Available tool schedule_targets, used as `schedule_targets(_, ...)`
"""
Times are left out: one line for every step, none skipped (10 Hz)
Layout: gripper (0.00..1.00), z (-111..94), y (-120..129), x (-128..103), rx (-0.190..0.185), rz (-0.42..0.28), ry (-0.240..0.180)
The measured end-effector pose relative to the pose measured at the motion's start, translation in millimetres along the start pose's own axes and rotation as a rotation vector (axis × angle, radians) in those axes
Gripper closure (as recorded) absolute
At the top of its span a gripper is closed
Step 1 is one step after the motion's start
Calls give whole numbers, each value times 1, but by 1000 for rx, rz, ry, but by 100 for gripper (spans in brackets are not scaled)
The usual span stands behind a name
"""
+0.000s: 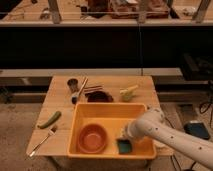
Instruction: Wipe tray with sponge
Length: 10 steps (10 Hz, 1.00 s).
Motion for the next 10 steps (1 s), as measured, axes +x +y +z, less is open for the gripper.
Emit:
schedule_targets(100, 5, -14, 1, 22, -22, -7)
schedule_targets(100, 7, -23, 4, 34, -41, -9)
schedule_targets(100, 9, -32, 10, 44, -63, -9)
schedule_targets(100, 12, -36, 19, 47, -76, -7)
schedule_targets(100, 15, -37, 31, 44, -79, 0)
schedule_targets(100, 18, -37, 44, 38, -80, 9)
schedule_targets(100, 19, -34, 52, 31, -78, 16)
schedule_targets(100, 19, -27, 62, 16, -71, 31)
schedule_targets(100, 18, -16, 71, -1, -57, 42)
schedule_targets(100, 18, -6, 75, -9, -43, 48)
